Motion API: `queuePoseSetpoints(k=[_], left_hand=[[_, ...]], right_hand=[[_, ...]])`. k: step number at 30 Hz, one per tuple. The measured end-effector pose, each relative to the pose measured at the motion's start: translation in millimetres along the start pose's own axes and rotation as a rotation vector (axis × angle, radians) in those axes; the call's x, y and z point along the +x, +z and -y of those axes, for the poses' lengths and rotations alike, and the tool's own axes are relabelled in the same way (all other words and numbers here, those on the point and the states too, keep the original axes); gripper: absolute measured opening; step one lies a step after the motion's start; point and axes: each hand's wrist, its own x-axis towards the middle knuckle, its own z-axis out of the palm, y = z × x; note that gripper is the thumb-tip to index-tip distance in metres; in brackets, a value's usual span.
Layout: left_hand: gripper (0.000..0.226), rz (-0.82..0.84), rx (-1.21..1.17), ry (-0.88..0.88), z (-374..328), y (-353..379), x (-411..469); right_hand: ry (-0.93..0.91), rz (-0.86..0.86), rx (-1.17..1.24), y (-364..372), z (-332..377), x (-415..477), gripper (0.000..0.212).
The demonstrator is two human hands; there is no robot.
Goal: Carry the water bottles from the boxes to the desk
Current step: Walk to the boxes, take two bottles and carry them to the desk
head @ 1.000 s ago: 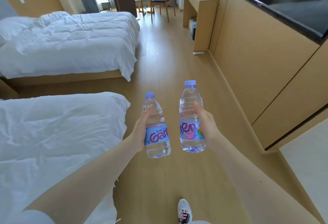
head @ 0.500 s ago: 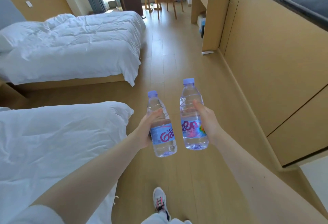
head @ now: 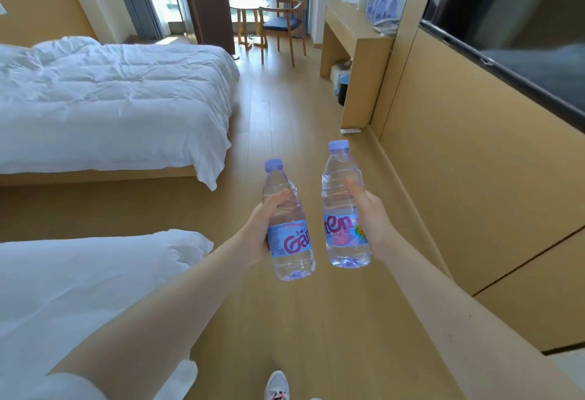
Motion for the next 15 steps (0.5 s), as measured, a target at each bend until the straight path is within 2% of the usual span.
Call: queuePoseSetpoints(k=[3,5,7,8,11,15], left_hand=[[0.066,0.006,-0.001,0.024,-27,-21,30],[0.052,0.027,-0.009,0.015,-40,-32,46],[0.037,0.061,-0.059,-0.021,-50,-40,58],[0.038,0.065,-0.09,-0.034,-53,-45,65],[0.051,0.096,-0.169,-0.022,-64,-52,84],[0.054,0.088,-0.205,-0.026,-80,-58,123]], right_hand=[[-0.028,-0.003,0.004,23,14,33,0.084],[-0.033,-0.013,-0.009,35,21,53,0.077],[-0.026,-0.013,-0.02,42,23,71,0.06],[-0.02,-0.012,-0.029,45,24,80,0.056],[-0.025,0.003,-0.044,47,21,107,0.06],[0.007,-0.03,-0.047,45,22,152,0.044]])
